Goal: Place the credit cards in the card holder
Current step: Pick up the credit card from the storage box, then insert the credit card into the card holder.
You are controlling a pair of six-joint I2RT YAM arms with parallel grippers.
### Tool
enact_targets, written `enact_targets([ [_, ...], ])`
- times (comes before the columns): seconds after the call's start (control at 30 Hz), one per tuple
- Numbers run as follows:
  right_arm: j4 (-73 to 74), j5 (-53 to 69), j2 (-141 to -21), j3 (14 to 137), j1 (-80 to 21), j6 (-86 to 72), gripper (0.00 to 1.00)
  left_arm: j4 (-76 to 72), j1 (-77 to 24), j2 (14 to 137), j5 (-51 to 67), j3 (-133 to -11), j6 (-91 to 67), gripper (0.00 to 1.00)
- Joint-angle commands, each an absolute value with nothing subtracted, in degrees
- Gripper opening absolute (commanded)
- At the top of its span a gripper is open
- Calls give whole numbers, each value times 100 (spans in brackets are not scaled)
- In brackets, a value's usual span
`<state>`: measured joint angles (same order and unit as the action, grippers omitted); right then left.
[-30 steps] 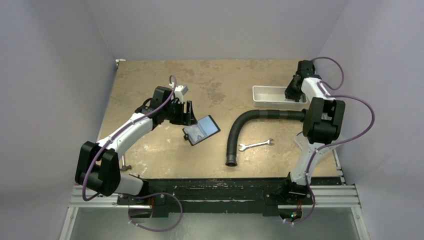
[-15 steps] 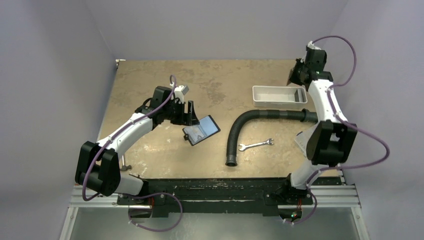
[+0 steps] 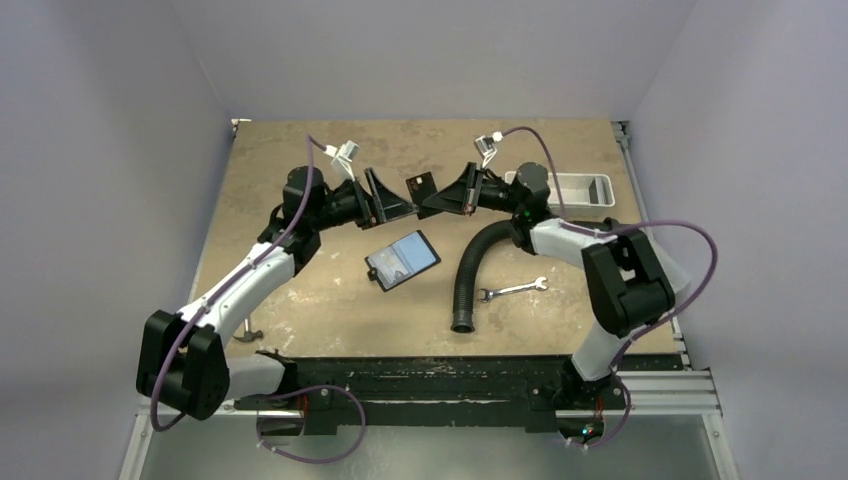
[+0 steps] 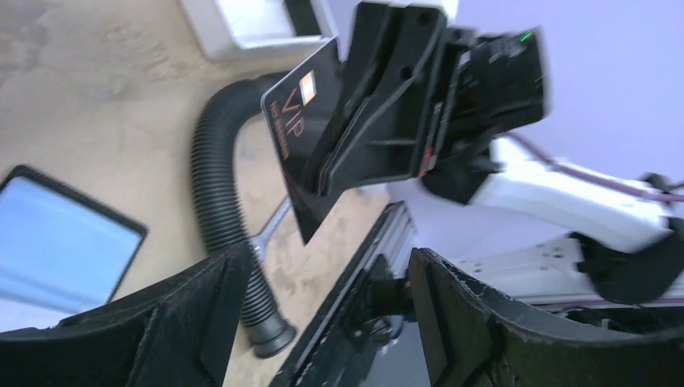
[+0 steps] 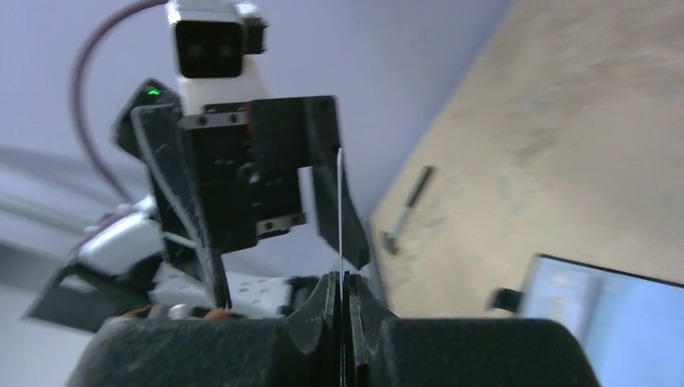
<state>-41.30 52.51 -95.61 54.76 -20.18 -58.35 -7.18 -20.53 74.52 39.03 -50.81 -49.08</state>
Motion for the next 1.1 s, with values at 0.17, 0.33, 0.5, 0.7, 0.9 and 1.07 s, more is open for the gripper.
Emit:
enact_targets([
  [0.17, -10250, 5531, -10404, 4946, -2294, -9933, 0, -2843, -1978, 6698, 3307, -4334, -6703, 71],
  [0.33, -10373, 5395, -10473, 4916, -2348, -10138, 0, -3081, -2006, 6918, 3380, -4259, -6925, 69],
  [0.5, -10287, 5340, -10451, 4945, -2387, -10130, 0, -2959, -2076, 7048, 3318, -4309, -6850, 66],
  [0.7, -10027, 5285, -10424, 5001, -2512, -9990, 0, -3172, -2215, 7208, 3357, -4327, -6898, 46],
  [0.9, -9543, 5181, -10262, 4897, -2562, -9560, 0, -3139, -2311, 7307, 3331, -4308, -6800, 1],
  [1.07, -6293, 4983, -9542, 4656, -2390, -7216, 29, -298, -2303, 7104, 2119, -4923, -5097, 0],
])
